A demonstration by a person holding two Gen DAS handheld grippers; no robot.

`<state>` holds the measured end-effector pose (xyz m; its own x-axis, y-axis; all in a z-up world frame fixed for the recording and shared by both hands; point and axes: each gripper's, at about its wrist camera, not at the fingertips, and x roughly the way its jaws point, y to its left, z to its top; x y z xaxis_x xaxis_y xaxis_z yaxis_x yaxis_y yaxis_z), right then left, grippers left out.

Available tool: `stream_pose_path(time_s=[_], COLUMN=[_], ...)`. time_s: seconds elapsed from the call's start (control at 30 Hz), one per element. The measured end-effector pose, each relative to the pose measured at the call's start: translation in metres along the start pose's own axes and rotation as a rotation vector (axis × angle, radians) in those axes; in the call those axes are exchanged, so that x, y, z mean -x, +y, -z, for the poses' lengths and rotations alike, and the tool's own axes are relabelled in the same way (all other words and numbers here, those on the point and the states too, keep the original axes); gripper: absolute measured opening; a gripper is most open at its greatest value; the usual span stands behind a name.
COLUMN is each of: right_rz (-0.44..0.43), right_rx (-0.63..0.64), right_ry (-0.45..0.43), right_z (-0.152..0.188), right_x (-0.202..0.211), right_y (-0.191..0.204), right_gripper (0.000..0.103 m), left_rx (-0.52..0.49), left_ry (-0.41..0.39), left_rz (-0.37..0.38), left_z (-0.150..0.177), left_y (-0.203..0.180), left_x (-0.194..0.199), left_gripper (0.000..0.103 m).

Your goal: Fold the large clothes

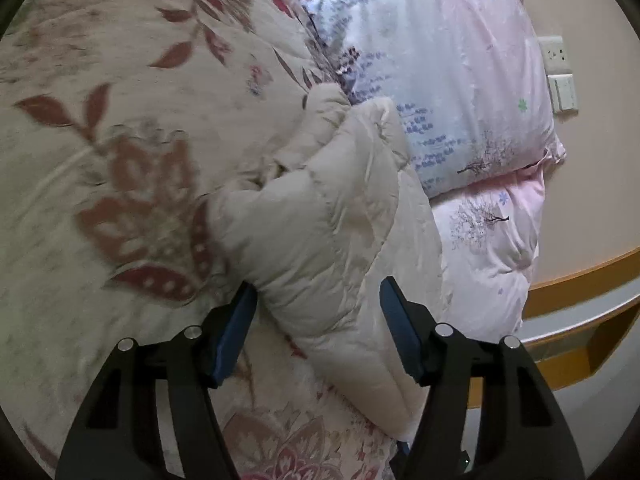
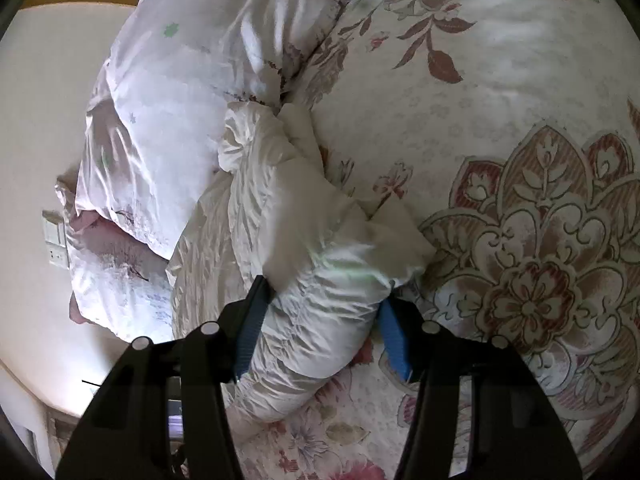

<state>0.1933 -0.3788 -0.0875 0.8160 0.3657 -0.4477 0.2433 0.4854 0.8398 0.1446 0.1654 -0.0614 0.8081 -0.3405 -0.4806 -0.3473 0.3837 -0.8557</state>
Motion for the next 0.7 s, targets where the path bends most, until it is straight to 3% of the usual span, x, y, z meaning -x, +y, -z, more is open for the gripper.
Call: stream_pose_path(time_s=[0.3, 0.33, 0.4, 0.43, 0.5, 0.7], right_rz=[-0.008, -0.006, -0.008, -0.013, -0.031, -0.078], right_rx=[0.01, 0.014, 0.02, 0.018, 0.017, 0.077], right_ry=[-0.004, -0.005, -0.002, 0.002, 0.005, 0.011], right_z=[0.0, 0.0, 0.0, 0.0, 0.001, 0.008], right_x=[-0.002, -0.002, -0.005, -0.006, -0.006, 0.004], right_y=[0.001, 0.002, 0.001, 0.001, 0.001, 0.015], right_gripper=[0.054, 0.049, 0.038, 0.032, 0.025, 0.017], left_rx=[-0.014, -0.019, -0.024, -0.005, 0.045, 0.007], left_ry=[-0.03, -0.038, -0.042, -0.032, -0.006, -0.024], left_rz=[-0.007, -0.006, -0.001, 0.005, 0.033, 0.079], left_z=[-0.008, -0.009, -0.009, -0.01, -0.013, -0.019], left_y=[-0.01, -0.011, -0.009, -0.004, 0.007, 0.004], left_x=[-0.013, -0.015, -0.017, -0.02, -0.025, -0.011], left_gripper=[0.071, 0.071, 0.062, 0.046, 0.027, 0.013])
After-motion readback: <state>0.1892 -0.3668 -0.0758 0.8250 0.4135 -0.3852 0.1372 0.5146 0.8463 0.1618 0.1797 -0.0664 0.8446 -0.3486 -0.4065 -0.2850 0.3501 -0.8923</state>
